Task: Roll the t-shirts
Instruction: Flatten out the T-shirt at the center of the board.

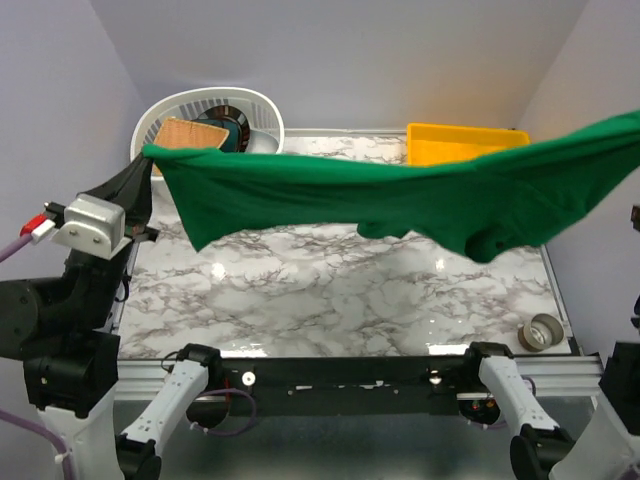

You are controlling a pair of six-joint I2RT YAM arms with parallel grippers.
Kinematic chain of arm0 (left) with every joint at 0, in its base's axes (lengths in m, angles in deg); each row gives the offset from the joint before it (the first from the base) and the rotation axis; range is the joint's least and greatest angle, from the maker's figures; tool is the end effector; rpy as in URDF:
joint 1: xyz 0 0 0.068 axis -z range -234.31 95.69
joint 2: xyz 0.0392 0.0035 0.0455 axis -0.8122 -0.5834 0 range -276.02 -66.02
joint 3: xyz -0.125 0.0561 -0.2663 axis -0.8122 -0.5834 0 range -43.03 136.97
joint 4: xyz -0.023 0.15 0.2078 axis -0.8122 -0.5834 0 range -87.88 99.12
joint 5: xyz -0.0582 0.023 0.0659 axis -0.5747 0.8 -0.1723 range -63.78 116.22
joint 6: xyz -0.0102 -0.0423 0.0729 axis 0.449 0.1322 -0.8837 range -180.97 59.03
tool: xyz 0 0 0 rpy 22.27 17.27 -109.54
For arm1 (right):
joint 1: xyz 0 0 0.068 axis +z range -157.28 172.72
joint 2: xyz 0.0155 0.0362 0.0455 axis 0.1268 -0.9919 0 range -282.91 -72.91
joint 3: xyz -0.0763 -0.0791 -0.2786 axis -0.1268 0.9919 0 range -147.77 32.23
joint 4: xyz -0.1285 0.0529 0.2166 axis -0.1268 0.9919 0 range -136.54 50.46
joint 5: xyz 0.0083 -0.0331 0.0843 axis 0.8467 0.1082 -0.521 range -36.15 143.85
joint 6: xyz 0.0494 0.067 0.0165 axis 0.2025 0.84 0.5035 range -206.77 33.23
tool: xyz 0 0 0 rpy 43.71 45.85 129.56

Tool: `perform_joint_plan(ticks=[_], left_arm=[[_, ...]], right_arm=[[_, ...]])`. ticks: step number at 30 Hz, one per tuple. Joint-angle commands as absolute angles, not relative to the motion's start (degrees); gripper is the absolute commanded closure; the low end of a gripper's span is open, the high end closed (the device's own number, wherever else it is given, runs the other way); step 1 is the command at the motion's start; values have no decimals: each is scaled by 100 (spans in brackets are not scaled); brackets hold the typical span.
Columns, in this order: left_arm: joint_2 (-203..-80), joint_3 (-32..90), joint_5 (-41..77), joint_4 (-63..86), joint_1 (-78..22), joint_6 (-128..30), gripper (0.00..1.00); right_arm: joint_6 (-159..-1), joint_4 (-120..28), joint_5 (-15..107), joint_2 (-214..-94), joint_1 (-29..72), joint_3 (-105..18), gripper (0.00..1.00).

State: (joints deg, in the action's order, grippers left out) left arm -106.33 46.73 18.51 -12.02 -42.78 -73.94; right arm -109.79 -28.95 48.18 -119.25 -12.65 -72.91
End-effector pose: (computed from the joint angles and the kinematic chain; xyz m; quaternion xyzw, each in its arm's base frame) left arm 0.0360 -0.0175 0.5940 0.1650 0.4877 -0.0237 0.8569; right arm 0.0043 0.0070 0.6590 -0.1079 0.4007 -0.2032 0.8868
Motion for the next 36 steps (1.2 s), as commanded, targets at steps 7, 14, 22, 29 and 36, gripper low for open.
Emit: perform_joint_plan(ticks=[7,14,22,29,36], left_arm=[[-10627,3366,189,-3235,-4420,-6642,100],[-11354,1447,-410,-3237,-4412,-6651,100],[-13410,679,186,-1552,-4403,-6423,88],[-14942,1971,1022,-1846,-4411,-6237,37],[-15373,1868,662,-2875,-4412,-6123,54]], right_arm=[[-11050,-2245,4648,-11176,-1326,-5472,100],[-10988,-2228,3919,-11298,-1317,-2809,100],[-10936,-2676,3654,-13167,-1326,-1215,100],[-10795,-3072,3540,-14635,-1326,-1803,100],[-10681,-3063,3469,-15086,-1326,-2261,100]])
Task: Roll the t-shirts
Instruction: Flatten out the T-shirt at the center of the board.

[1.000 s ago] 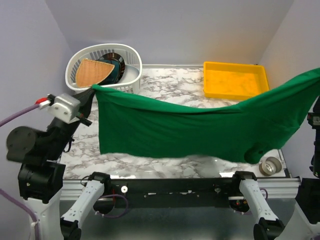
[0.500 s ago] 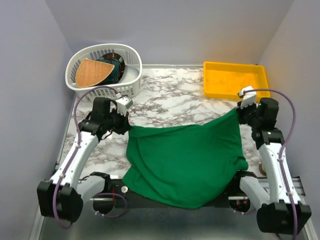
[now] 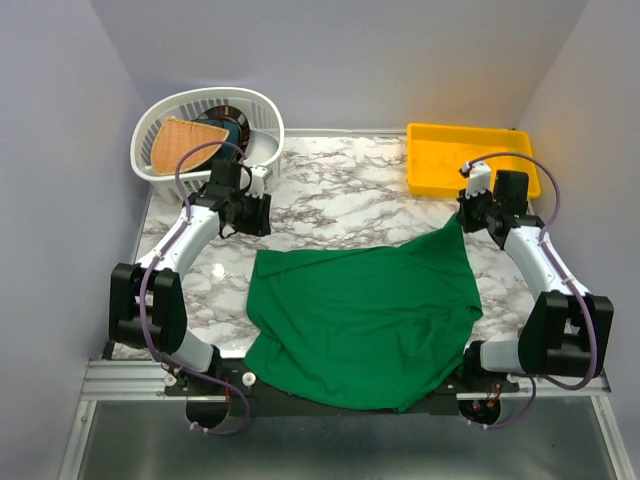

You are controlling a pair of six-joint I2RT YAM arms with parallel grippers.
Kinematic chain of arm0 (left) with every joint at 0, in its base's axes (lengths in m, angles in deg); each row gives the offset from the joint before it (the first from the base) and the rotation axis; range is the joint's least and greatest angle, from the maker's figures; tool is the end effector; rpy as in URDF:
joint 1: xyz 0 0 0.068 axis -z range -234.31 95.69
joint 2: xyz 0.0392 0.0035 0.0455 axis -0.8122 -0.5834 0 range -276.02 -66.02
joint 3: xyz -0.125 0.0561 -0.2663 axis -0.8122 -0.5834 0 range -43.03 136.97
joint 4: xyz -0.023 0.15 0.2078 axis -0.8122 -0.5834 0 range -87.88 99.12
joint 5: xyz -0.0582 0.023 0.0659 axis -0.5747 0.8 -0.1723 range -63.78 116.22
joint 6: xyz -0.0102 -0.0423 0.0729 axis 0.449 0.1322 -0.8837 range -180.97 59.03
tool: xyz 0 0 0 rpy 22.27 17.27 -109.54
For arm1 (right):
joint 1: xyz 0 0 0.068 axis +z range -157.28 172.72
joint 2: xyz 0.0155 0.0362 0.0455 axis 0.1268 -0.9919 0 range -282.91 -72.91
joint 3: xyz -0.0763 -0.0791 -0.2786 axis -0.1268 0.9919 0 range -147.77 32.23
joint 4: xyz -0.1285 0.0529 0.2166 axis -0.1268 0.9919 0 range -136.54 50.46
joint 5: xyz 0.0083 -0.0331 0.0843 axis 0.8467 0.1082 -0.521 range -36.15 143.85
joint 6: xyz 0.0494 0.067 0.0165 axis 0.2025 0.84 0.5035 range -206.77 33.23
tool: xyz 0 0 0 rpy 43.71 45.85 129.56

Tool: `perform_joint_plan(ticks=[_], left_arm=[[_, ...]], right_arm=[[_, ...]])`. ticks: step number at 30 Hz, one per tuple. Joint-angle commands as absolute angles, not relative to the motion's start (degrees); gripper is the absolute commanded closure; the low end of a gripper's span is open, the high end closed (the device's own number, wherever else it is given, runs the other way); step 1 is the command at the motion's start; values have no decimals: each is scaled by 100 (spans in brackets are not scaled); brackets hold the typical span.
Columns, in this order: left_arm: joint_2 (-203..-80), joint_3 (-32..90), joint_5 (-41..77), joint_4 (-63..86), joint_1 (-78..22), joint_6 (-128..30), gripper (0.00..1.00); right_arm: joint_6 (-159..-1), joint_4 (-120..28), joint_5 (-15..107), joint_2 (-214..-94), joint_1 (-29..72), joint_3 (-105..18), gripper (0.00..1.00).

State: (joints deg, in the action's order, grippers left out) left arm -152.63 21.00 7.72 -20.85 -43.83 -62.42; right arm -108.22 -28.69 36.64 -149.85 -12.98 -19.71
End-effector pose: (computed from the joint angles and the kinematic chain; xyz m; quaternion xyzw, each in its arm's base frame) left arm 0.3260 -0.0843 0.2526 0.1485 0.9243 -0.1767 0.3038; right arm 0.3048 -0.0082 0.2513 -0.1835 0.8895 0.0405 0.4166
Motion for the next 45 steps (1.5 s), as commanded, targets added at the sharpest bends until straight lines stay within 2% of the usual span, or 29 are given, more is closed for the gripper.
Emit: perform_joint_plan(ticks=[1,5,8,11,26,35,36,38,42,45], left_arm=[[-15347,1798,636,-3015,-4412,-6141,54],[-15224,1429,495,-3438,-4411,-6780,55],[-15416,1471,618,-3754,-4412,-7010,51],[-15715,1577,565,-3764,-4412,-6967,49],[-16542,1999,451,-3667,-4341,-6870,50],[-16630,1999,258,-3763,-4289,-6835,62],[-16621,1999,223,-3772,-4289,-6853,68],[-16595,2034,196,-3834,-4289,-6896,74],[-16508,2297,214,-4088,-4289,-7133,97],[-16245,2657,327,-4326,-4289,-7449,100]], right_arm=[[-10654,-3046,3461,-15078,-1317,-2253,100],[-10575,-3002,3452,-14955,-1317,-2095,100],[-10496,-3010,3434,-14832,-1317,-1972,100],[-10461,-3010,3373,-14726,-1317,-1805,100],[-10470,-2993,3399,-14445,-1317,-1514,100],[-10478,-3028,3425,-14454,-1317,-1488,99],[-10470,-3037,3425,-14454,-1326,-1479,99],[-10478,-3045,3434,-14463,-1317,-1497,100],[-10478,-3037,3504,-14454,-1317,-1567,100],[-10487,-3072,3705,-14410,-1326,-1821,100]])
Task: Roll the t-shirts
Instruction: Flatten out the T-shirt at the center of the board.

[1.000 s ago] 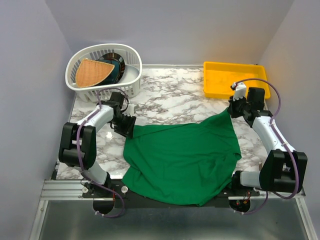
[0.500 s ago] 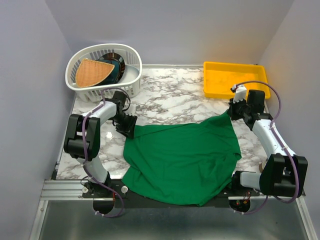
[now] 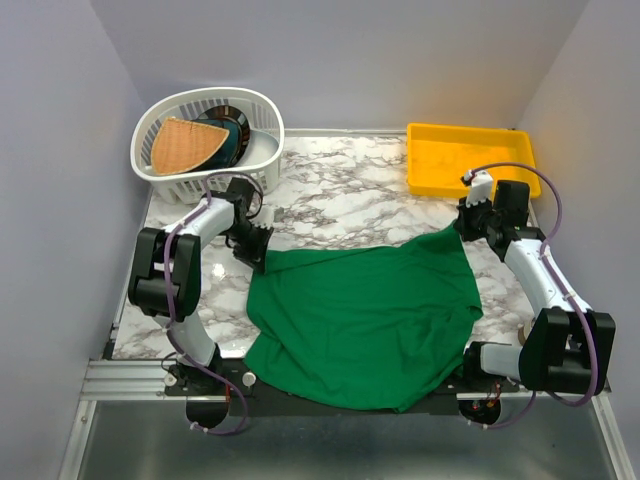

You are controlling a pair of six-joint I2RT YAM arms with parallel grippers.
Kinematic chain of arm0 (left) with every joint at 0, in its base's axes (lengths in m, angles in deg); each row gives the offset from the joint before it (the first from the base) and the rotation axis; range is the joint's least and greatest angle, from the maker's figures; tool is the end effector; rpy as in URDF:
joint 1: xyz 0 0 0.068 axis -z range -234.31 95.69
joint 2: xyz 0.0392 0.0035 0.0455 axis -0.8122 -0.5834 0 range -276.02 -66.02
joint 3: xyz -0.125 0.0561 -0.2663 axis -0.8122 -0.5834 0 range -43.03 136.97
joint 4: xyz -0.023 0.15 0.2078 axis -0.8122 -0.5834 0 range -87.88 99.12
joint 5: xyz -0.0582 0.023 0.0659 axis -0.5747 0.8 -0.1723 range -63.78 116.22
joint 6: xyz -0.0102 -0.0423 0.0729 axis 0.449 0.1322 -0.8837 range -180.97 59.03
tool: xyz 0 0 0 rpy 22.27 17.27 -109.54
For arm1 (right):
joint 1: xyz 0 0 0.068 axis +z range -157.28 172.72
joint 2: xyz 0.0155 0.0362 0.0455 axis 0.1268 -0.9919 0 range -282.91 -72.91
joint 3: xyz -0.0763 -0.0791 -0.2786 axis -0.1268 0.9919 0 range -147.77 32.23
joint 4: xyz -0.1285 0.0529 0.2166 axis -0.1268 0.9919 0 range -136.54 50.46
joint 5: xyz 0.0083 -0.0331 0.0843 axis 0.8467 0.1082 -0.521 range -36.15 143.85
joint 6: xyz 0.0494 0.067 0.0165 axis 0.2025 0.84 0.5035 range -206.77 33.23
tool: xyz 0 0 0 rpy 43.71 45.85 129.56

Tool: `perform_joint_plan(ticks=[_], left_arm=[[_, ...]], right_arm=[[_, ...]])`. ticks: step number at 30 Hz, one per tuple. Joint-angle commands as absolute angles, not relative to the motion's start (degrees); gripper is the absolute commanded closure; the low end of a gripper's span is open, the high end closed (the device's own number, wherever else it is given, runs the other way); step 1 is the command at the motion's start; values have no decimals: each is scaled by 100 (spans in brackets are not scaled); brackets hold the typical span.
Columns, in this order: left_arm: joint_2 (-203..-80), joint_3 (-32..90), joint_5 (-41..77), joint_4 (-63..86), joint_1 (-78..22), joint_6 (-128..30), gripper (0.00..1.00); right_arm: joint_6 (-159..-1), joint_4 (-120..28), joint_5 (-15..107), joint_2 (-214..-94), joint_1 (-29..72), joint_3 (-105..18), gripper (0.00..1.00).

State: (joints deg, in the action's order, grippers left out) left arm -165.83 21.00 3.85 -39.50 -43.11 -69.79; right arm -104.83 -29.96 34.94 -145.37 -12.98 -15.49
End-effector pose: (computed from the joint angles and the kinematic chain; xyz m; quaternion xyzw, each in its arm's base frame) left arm 0.3024 -0.0888 0.1665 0.1796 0.9633 -0.1947 0.0438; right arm 0.2854 -0.0042 0.2497 -0.1641 0.8862 0.0628 0.4286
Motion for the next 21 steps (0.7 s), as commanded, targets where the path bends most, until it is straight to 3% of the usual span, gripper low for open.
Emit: perform_joint_plan(ticks=[1,8,21], left_arm=[[-16174,2789,397,-4396,-4297,-7520,100],[-15234,3835,811,-3993,-4429,-7899,100],[-13415,3923,1847,-2437,-4526,-7354,100]], right_arm=[[-10470,-3089,3759,-14410,-1317,-1926,100],[-10478,-3107,4339,-14489,-1379,-3516,100],[-10425,-2984,4858,-14103,-1440,-5485,100]])
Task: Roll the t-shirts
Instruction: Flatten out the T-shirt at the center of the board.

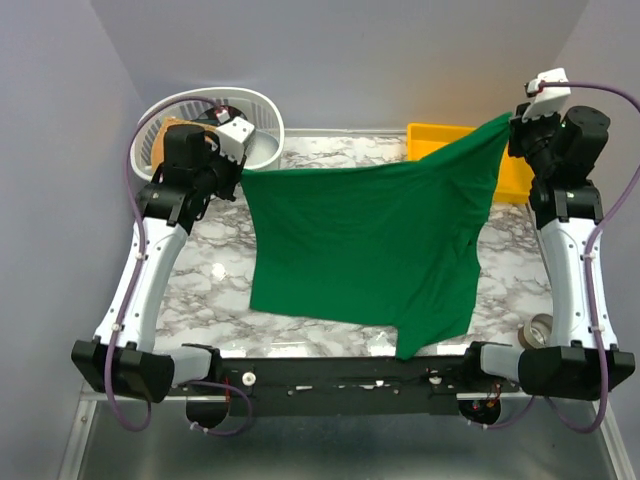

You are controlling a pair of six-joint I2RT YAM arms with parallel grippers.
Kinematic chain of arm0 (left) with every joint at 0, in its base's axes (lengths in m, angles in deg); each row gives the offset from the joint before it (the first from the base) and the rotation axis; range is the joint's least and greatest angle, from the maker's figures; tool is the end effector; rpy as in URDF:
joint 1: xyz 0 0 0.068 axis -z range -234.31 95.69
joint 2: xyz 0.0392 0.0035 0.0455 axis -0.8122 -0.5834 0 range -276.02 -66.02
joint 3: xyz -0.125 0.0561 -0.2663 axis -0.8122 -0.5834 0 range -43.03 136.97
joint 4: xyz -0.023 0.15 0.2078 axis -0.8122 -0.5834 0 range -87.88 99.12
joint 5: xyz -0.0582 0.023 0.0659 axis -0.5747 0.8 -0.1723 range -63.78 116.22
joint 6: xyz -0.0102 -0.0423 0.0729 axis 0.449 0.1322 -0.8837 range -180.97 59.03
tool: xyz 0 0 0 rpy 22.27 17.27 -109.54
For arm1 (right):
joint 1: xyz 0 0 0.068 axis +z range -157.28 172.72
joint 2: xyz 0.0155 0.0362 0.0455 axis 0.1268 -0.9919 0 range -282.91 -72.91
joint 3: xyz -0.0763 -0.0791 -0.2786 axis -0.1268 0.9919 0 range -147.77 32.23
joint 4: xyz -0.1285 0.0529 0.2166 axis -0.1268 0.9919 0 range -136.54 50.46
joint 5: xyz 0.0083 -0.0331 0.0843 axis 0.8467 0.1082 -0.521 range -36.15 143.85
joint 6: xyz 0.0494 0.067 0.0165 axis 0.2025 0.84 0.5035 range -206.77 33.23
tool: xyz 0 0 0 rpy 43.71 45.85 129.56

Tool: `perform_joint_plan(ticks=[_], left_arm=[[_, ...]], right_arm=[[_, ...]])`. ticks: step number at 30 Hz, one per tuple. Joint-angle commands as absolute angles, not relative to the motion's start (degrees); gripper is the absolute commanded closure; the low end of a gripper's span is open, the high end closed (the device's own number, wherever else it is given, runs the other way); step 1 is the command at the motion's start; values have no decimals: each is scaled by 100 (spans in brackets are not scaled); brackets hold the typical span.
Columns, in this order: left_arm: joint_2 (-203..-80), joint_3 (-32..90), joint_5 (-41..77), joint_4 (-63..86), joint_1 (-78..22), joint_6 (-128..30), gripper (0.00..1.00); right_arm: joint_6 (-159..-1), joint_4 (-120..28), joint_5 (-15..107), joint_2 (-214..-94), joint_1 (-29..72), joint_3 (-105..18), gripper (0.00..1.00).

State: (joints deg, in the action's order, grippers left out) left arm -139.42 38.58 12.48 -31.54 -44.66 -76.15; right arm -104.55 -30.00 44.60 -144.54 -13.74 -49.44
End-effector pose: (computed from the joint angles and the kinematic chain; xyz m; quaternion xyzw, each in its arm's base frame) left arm 0.2828 -0.0660 0.4080 0.2433 0.8375 -0.0817 0.4824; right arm 0.3008 -0.0220 0.4745 -0.1268 0.7347 -0.0805 0.6615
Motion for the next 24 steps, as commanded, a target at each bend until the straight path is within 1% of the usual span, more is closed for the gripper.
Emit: perform_joint_plan(ticks=[1,8,15,19,24], left_arm=[[-13361,4002,1909,-2376,-4535,-7284,100],[-12931,4820,2270,-2217,-4570,-6932,100],[-12254,5075,2578,-1742,-4579,-6826,100],[-11920,5225,2578,-1655,-4587,-6826,100],[-11306,5286,2578,-1549,-4675,-6826,100]], right_arm=[[-10478,-2984,4954,-13963,-1432,-5556,99],[-10505,-2765,5201,-13260,-1440,-6382,99],[-10373,-2290,5016,-12530,-1440,-7077,100],[-10601,-2026,4692,-12082,-1440,-7323,100],[-10795,-1692,4700,-11651,-1440,-7744,100]])
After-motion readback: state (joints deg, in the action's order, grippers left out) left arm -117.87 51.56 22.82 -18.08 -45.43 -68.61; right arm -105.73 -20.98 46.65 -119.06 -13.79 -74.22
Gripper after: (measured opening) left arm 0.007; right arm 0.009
